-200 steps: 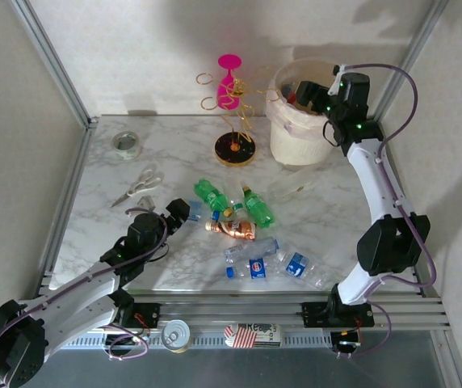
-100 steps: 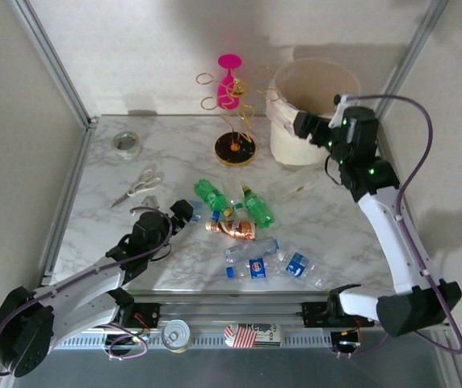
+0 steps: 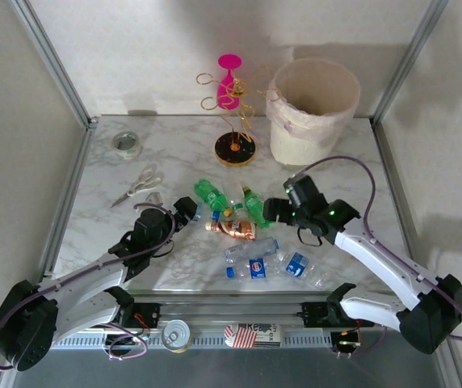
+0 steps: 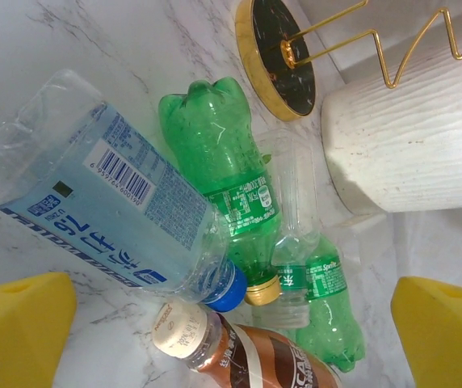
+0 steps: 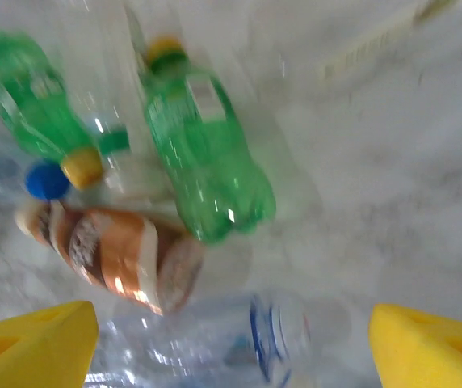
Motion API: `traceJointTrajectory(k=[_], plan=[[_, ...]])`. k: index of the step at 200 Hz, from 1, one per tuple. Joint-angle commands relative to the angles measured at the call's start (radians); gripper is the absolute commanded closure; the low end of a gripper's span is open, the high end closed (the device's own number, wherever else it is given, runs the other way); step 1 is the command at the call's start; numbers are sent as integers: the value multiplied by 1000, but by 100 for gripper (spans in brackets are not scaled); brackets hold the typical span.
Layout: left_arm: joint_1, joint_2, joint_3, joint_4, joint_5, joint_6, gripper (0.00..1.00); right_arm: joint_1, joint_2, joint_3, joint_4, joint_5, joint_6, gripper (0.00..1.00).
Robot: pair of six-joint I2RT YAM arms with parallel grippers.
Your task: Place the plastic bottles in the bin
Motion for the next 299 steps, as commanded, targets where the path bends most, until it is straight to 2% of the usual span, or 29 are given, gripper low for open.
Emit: traceJointTrajectory(k=[1, 50, 81, 151, 219, 299], plan=[[10, 9, 32, 18, 7, 28, 1, 86, 10, -10, -126, 63, 131, 13], [10, 38, 43, 24, 19, 43, 0, 307, 104, 9, -405, 175, 347, 9], [10, 69, 62, 35, 42, 49, 0, 354, 147, -33, -471, 174, 417, 9], [10, 56, 36, 39, 37, 34, 0, 340, 118, -125, -434, 159, 420, 12], [10, 16, 32, 10, 28, 26, 0, 225, 109, -154, -272, 175, 305, 14], [10, -19, 12, -6, 10, 15, 1, 227, 158, -153, -158, 127, 273, 13]])
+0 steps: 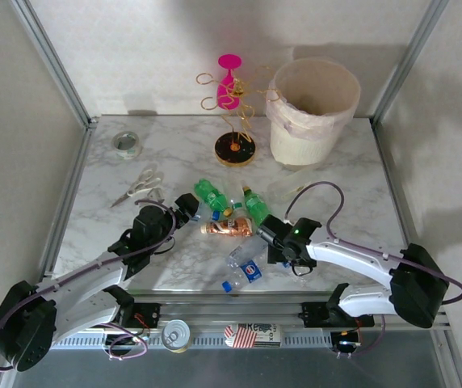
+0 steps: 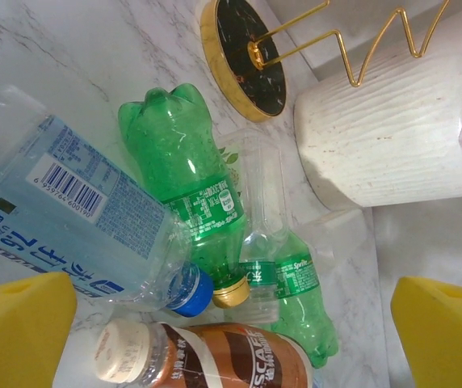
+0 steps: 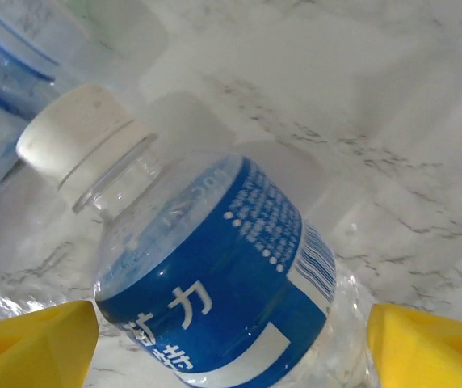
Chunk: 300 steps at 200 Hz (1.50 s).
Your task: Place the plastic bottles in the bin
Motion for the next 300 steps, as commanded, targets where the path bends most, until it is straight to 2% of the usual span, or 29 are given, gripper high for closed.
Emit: traceJointTrajectory(k=[1, 72, 161, 200, 231, 265, 300], plan=[[10, -13, -17, -19, -16, -5, 0, -2, -6, -9, 27, -4, -10, 13], [10, 6, -14, -5, -5, -12, 0, -58, 39, -53, 87, 43, -77, 12], [10, -9, -1, -20, -27, -13, 0, -146, 32, -118, 216, 4, -146, 17], [10, 2, 18, -44, -28, -5, 0, -157, 25, -126, 229, 0, -154, 27], [10, 13, 26, -38, -28, 1, 0, -177, -29, -117, 222, 11, -158, 35], [10, 20, 46, -54, -35, 31, 0, -242, -173, -81, 244, -34, -201, 44], [10, 12, 47, -69, -54, 50, 0, -402, -316, -24, 376, -165, -286, 46]])
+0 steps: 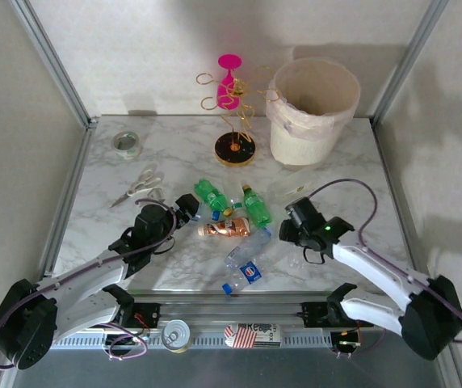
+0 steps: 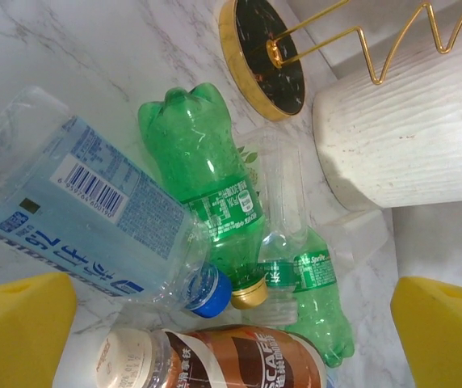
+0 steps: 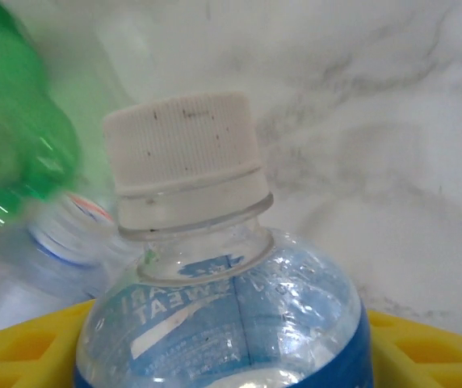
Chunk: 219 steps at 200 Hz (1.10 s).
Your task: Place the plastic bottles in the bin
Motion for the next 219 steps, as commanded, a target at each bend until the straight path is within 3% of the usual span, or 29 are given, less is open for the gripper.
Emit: traceJointTrajectory(k=[1, 33, 87, 160, 219], plan=[[10, -6, 24, -24, -35, 32, 0, -77, -76, 59, 123, -100, -77, 46], [11, -29, 0, -26, -41, 25, 0, -173, -77, 133, 325, -268, -119, 48], [13, -100, -45, -59, -73, 12, 0, -251, 49, 334, 612, -398, -119, 49], [15, -151, -62, -87, -89, 11, 0, -401, 315, 711, 716, -419, -165, 49], [16, -214, -78, -129, -79, -2, 0, -521, 533, 847, 821, -379, -150, 50]])
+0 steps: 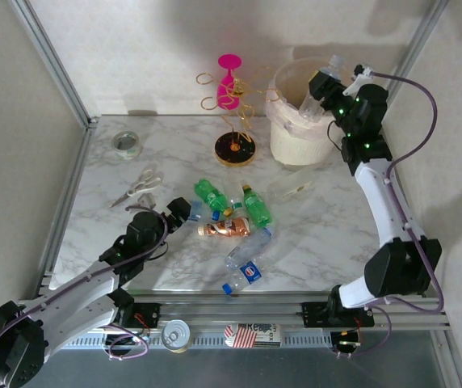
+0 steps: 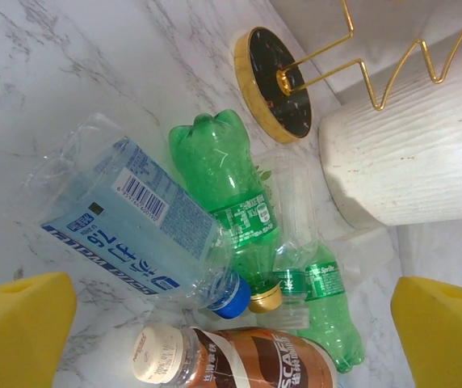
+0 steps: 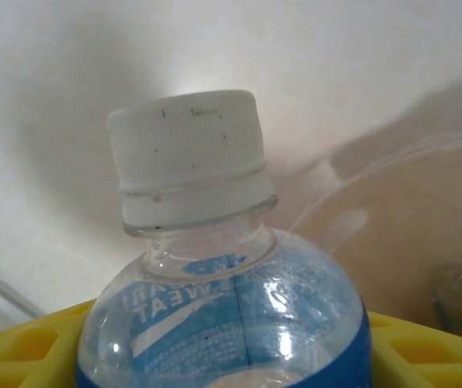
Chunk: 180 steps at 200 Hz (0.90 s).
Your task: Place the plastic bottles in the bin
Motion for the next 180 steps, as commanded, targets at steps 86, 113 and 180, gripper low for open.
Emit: traceJointTrajectory(k=[86, 113, 180], plan=[[12, -140, -59, -75, -42, -31, 0, -13, 311, 306, -92, -29, -71, 24], [14, -122, -48, -67, -36, -18, 0, -13, 311, 344, -135, -32, -105, 2], [12, -22, 24, -7, 36, 65, 0, 18, 44, 105, -168, 34, -200, 1]])
